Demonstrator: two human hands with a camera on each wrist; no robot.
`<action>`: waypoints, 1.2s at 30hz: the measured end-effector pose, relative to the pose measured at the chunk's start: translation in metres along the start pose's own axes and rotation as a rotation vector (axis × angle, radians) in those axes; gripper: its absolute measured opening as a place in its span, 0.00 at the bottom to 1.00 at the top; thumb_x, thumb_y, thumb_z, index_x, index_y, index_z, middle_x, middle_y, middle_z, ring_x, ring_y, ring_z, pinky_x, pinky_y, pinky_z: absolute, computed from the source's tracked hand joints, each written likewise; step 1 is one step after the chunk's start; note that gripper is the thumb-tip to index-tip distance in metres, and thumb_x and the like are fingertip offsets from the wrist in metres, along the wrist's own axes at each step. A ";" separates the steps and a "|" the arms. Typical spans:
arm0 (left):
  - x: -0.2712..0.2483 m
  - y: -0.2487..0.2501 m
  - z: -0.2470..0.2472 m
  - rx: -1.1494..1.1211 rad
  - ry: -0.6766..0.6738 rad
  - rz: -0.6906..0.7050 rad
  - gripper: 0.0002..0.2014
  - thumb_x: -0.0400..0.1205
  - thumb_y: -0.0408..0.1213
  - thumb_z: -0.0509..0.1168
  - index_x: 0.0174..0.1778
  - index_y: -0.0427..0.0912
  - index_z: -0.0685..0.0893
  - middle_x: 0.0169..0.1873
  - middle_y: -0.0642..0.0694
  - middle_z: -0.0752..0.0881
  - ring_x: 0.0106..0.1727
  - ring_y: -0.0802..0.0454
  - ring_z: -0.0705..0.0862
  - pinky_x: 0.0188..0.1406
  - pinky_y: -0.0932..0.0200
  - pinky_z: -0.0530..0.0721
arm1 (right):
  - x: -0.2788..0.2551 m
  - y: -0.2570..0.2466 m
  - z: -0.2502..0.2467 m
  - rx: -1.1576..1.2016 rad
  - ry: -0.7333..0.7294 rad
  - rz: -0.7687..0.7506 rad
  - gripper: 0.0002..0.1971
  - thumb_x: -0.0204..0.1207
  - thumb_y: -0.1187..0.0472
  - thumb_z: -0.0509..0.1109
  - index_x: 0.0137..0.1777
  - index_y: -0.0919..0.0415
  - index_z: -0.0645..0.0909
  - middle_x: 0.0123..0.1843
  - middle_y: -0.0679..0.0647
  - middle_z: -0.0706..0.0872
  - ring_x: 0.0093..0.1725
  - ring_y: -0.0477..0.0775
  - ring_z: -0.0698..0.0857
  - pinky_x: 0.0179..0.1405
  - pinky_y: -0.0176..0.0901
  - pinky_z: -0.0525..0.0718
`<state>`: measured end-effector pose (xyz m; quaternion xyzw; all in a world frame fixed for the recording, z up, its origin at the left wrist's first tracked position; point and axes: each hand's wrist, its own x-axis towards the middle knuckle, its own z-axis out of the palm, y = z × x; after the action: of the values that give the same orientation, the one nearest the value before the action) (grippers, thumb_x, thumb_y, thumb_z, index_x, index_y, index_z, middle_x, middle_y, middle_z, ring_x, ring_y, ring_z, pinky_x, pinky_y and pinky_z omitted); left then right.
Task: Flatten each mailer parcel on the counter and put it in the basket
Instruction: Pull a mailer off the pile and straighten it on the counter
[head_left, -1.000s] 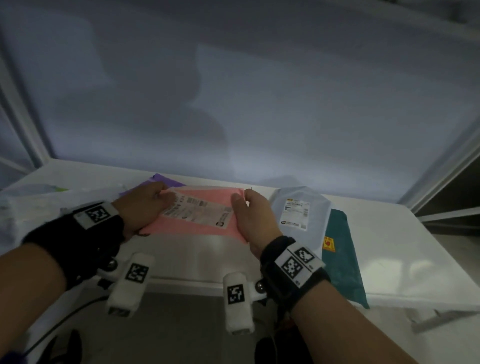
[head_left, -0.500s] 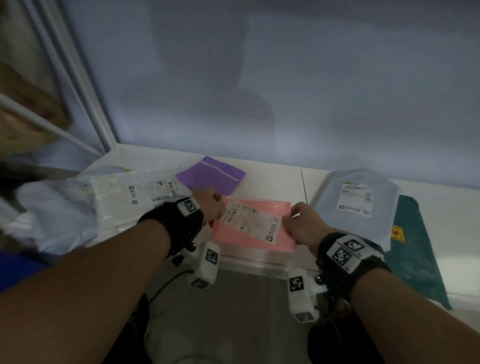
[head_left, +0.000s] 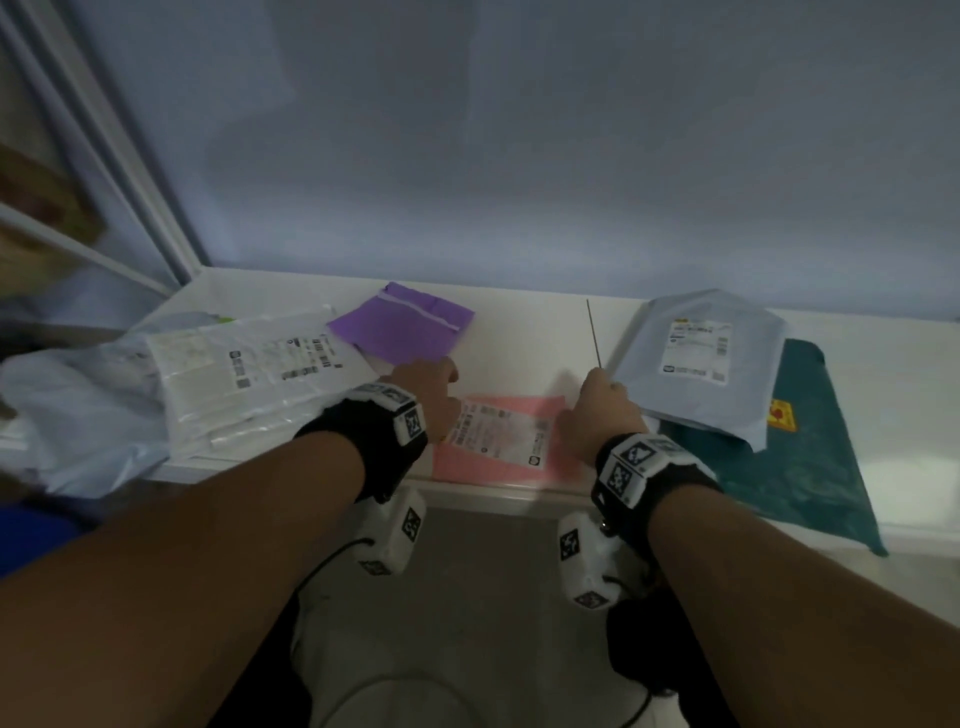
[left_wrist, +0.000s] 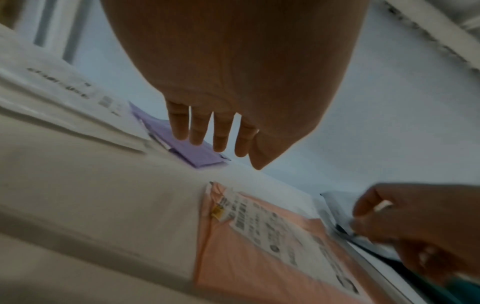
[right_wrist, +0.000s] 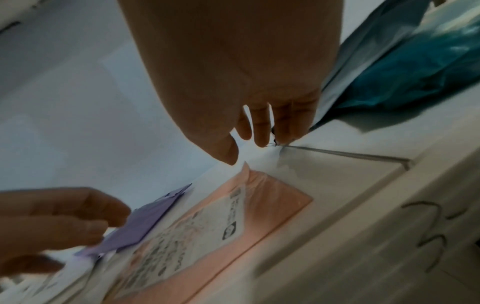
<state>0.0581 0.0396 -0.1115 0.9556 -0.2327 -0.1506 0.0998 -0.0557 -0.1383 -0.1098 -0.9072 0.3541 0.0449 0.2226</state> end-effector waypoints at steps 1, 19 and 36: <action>-0.003 0.005 0.002 0.010 -0.007 0.019 0.25 0.82 0.49 0.62 0.75 0.51 0.69 0.75 0.45 0.71 0.71 0.43 0.74 0.66 0.51 0.74 | -0.004 0.000 -0.001 -0.058 0.032 -0.034 0.15 0.81 0.57 0.62 0.65 0.58 0.68 0.66 0.60 0.76 0.63 0.65 0.77 0.61 0.58 0.80; -0.009 0.010 0.083 0.325 0.056 0.266 0.30 0.88 0.53 0.41 0.86 0.49 0.43 0.85 0.43 0.43 0.85 0.42 0.45 0.83 0.49 0.42 | 0.010 0.019 0.075 -0.301 -0.028 -0.571 0.30 0.88 0.45 0.41 0.88 0.54 0.47 0.89 0.56 0.47 0.87 0.60 0.47 0.86 0.55 0.46; -0.008 -0.003 0.082 0.265 0.003 0.209 0.33 0.84 0.64 0.40 0.84 0.59 0.39 0.84 0.44 0.36 0.85 0.46 0.39 0.83 0.47 0.41 | 0.007 0.021 0.072 -0.376 -0.101 -0.487 0.32 0.85 0.37 0.38 0.87 0.44 0.39 0.88 0.58 0.37 0.87 0.58 0.39 0.85 0.57 0.38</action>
<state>0.0253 0.0363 -0.1876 0.9313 -0.3484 -0.1059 -0.0116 -0.0586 -0.1246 -0.1837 -0.9872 0.1005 0.1002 0.0724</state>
